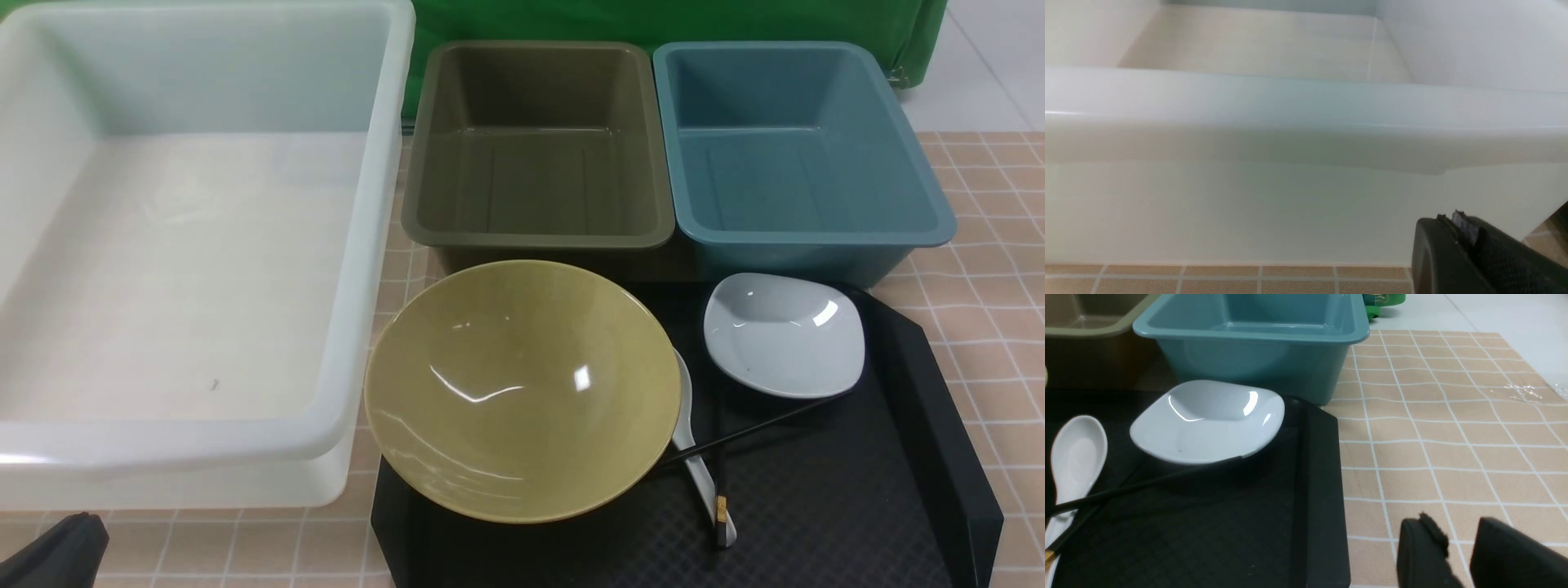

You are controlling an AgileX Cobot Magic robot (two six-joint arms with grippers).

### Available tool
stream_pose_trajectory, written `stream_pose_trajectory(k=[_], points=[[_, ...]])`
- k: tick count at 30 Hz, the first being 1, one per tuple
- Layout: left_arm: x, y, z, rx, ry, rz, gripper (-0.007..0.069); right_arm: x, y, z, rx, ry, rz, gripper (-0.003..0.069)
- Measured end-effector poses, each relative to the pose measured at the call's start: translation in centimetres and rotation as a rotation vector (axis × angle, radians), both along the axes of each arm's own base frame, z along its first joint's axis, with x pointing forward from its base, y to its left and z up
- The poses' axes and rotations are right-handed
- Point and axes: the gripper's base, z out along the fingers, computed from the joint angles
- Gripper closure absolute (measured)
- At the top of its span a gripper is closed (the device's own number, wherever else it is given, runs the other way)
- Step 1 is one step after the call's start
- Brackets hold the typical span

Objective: On brown table put chopsticks spoon bowls plates into blue grey white boxes.
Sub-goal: 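Grasp the large bowl on the tray by its rim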

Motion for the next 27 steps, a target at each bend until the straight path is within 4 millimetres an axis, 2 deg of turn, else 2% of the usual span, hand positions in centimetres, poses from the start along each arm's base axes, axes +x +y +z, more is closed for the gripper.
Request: stream_pose_trajectory(k=[12,17,21,25,26,27], points=[[0.0,0.1,0.0,0.045,-0.007,-0.005,0.0634,0.0,0.0,0.0,0.0,0.0,0.0,0.0421],[0.2,0.1,0.8,0.048,-0.095,-0.001,0.0634,0.0,0.0,0.0,0.0,0.0,0.0,0.0421],[0.3,0.1,2.8,0.043,-0.322,0.009,0.0634,0.1,0.0,0.2,-0.002,-0.022,0.002,0.0421],[-0.1,0.2,5.1,0.037,-0.578,0.02,0.0634,0.3,0.2,1.9,-0.02,-0.22,0.023,0.0421],[-0.2,0.2,5.2,0.037,-0.59,0.02,0.0634,0.3,0.2,2.2,-0.022,-0.251,0.026,0.0421],[-0.4,0.2,5.9,0.035,-0.664,0.023,0.0634,0.3,0.3,3.2,-0.03,-0.367,0.037,0.0421]])
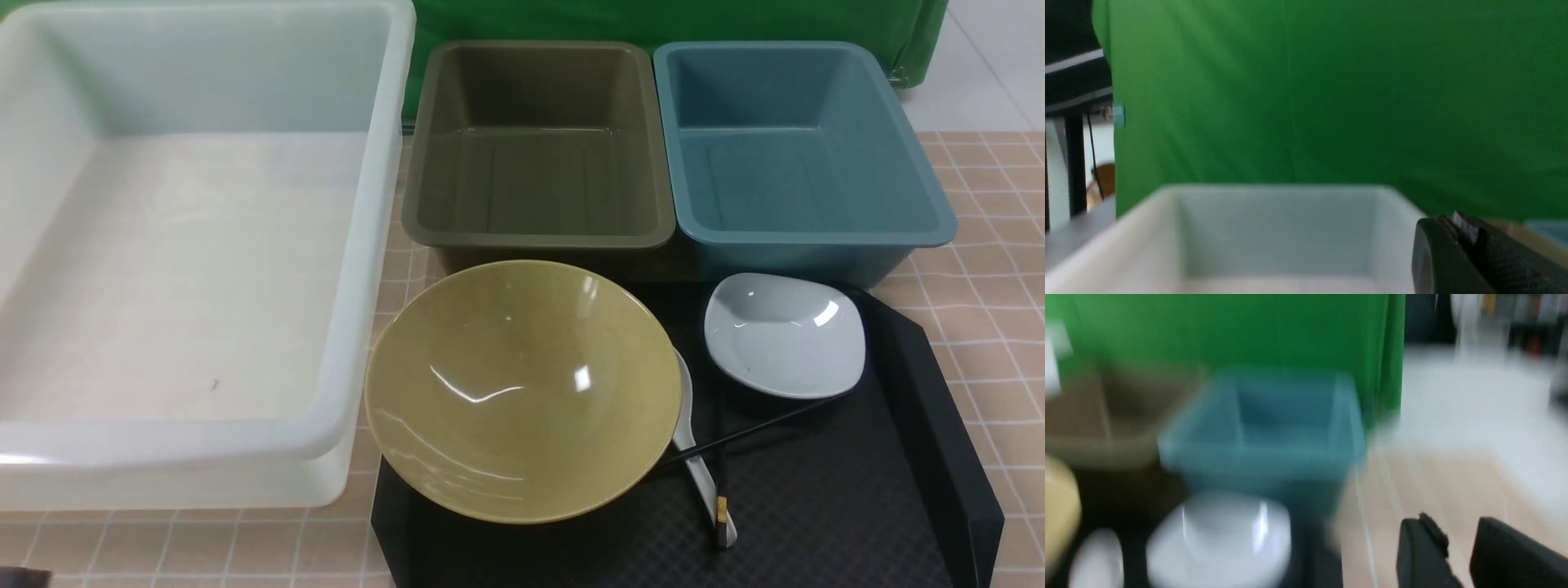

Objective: On brown table put chopsticks spoon bowls plates into blue grey white boxes.
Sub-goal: 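Grasp the large bowl on the tray by its rim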

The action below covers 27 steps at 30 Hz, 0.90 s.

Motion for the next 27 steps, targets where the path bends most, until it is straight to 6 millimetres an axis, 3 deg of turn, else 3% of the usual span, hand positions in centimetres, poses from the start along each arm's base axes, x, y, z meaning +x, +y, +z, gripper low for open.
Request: stream_pose_trajectory(k=[4,8,12,17,21,24,27], points=[[-0.8,0.0,1.5,-0.004,-0.182,0.003,0.0634,-0.8,0.3,2.9,-0.003,-0.332,0.034,0.0421],[-1.2,0.1,2.0,-0.011,-0.261,0.006,0.0634,-1.7,0.4,4.3,0.061,-0.514,0.075,0.0421],[-1.1,0.1,1.9,-0.021,-0.244,0.003,0.0634,-1.6,0.4,4.2,0.104,-0.493,0.087,0.0421],[-0.5,0.1,1.1,-0.052,-0.131,-0.013,0.0634,-0.9,0.3,2.9,0.128,-0.336,0.069,0.0421],[-0.5,0.1,1.1,-0.104,-0.123,-0.04,0.0634,-0.9,0.3,2.9,0.142,-0.335,0.072,0.0446],[-0.6,0.1,2.3,-0.144,-0.119,-0.059,0.0634,-1.0,0.3,3.3,0.16,-0.352,0.08,0.0508],[-0.8,0.1,5.6,-0.154,-0.153,-0.068,0.0634,-1.2,0.3,4.9,0.164,-0.391,0.086,0.0599]])
